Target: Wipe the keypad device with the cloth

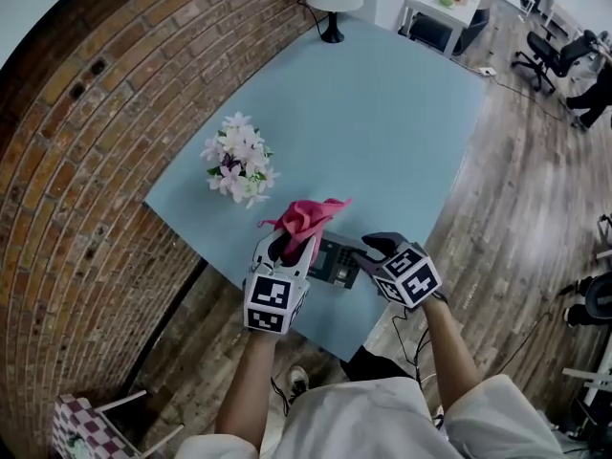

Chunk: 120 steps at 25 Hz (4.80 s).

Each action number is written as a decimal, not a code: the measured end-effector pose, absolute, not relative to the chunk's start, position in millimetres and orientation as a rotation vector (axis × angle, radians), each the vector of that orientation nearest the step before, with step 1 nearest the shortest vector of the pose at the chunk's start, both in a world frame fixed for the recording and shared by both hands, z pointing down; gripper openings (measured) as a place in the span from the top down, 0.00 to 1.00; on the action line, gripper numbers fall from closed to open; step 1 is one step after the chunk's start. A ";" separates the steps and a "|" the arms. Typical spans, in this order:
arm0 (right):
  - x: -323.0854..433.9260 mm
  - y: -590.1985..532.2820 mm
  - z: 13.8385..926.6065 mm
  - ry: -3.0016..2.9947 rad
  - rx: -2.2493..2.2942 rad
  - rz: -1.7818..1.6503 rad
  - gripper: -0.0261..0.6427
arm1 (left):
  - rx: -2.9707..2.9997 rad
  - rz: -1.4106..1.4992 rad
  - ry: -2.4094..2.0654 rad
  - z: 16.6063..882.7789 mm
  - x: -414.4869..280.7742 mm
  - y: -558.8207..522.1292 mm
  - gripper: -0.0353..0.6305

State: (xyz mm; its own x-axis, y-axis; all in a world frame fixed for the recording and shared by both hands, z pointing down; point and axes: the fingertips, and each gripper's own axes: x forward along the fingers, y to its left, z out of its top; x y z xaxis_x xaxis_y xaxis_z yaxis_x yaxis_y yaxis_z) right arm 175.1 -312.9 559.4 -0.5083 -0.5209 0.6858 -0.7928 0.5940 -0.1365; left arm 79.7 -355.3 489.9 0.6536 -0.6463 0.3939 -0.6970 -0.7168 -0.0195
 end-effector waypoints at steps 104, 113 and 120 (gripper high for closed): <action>175.3 -296.2 586.4 -2.573 0.661 0.705 0.72 | 2.490 0.495 -1.257 598.5 81.4 -368.1 0.72; 175.9 -297.0 586.0 -2.587 0.656 0.718 0.72 | 2.430 0.515 -1.273 624.0 59.9 -356.2 0.72; 176.2 -296.9 585.6 -2.588 0.653 0.724 0.72 | 2.381 0.513 -1.239 639.1 61.2 -329.0 0.72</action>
